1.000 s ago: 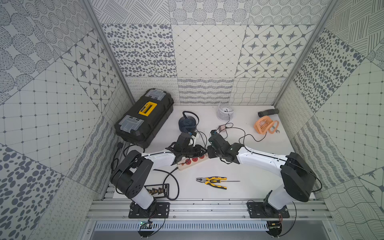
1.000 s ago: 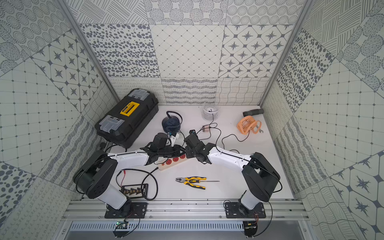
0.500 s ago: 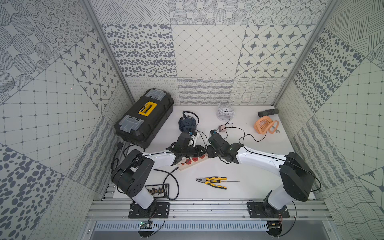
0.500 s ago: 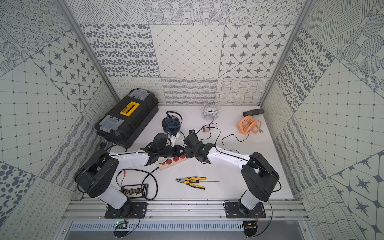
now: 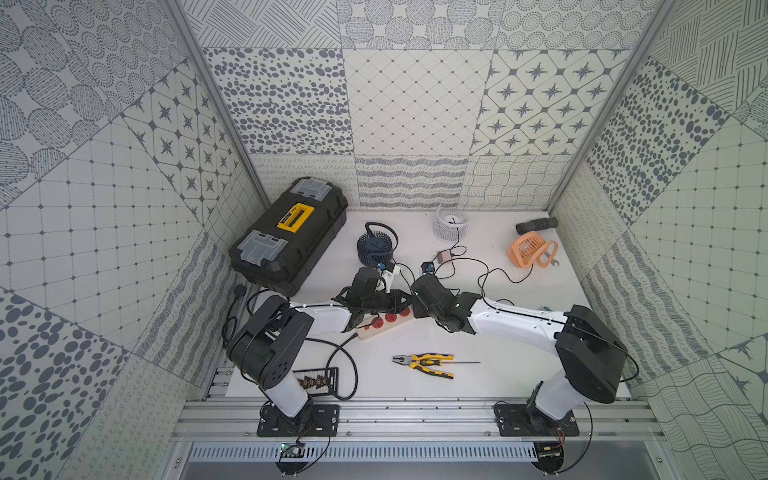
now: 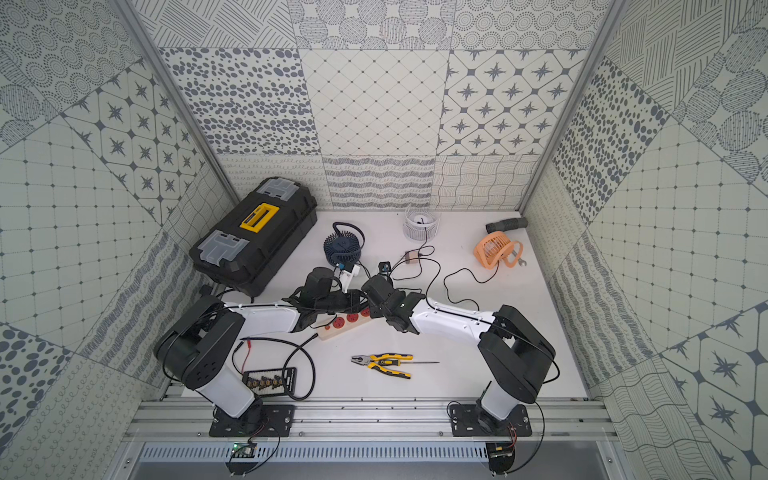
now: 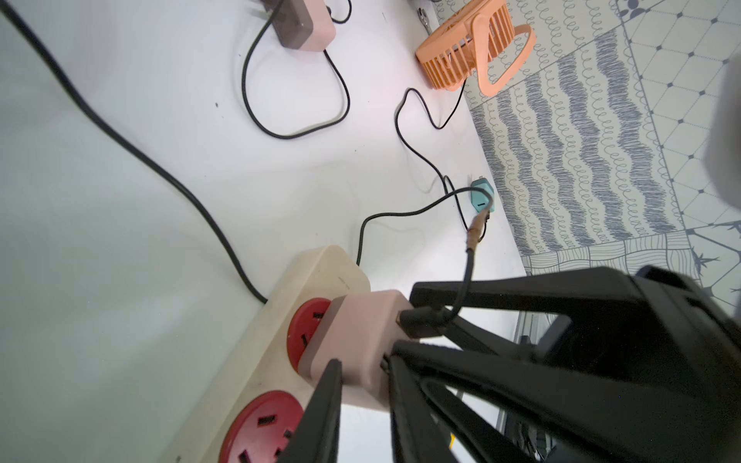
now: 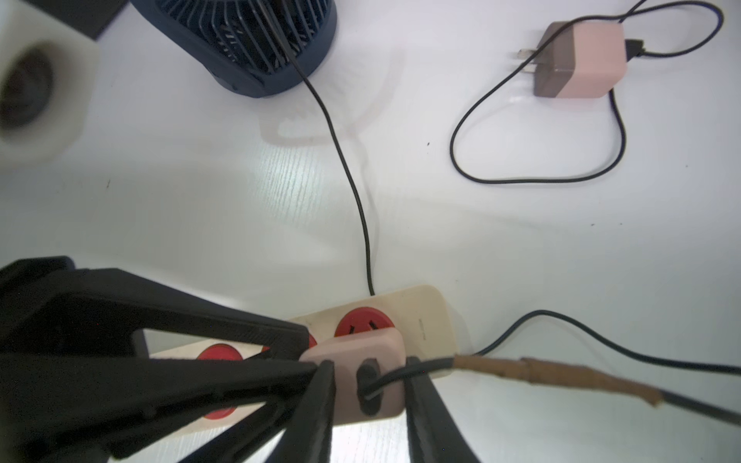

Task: Plug the desk fan into the power strip
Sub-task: Move the socket to the center of the board, then pick up the plug from the center of the board.

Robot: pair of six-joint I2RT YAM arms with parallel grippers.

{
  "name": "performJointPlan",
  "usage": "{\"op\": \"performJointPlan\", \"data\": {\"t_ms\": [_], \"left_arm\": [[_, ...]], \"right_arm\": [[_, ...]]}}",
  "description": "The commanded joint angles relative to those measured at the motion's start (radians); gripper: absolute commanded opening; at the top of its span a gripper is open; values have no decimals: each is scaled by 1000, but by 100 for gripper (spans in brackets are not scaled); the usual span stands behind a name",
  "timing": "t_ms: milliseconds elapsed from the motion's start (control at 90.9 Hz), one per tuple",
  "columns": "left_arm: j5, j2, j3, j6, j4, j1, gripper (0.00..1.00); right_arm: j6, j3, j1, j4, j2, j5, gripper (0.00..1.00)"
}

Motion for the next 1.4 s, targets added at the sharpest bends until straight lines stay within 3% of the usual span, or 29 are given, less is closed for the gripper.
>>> {"op": "performJointPlan", "data": {"t_ms": [0,198,330,528,605,704,891,1046,1233,1387], "left_arm": [[-109,98,-22,96,-444,-14,22],[-117,102,-52,110,-461,-14,21],[-114,73,-67,109,-452,-14,21],[-87,-31,32,101,-470,-14,27],[-115,-95,69,115,-478,-14,30],[-166,-191,101,131,-466,-11,39],[-222,-339,159,194,-535,2,57],[-206,-436,167,307,-545,3,64],[-120,-339,305,461,-594,2,68],[-71,-120,502,510,-698,0,69]], "right_arm": [[68,-147,62,-207,192,-312,9],[81,-136,79,-177,231,-337,8],[90,-135,82,-180,181,-323,10],[80,4,82,-253,-7,-212,31],[56,74,87,-253,-84,-174,34],[23,144,105,-252,-174,-140,51],[15,109,111,-252,-350,-99,76],[-17,73,95,-253,-464,-42,88],[-48,31,-66,-232,-517,-93,96],[-48,-82,-348,-76,-472,-341,97]]}}
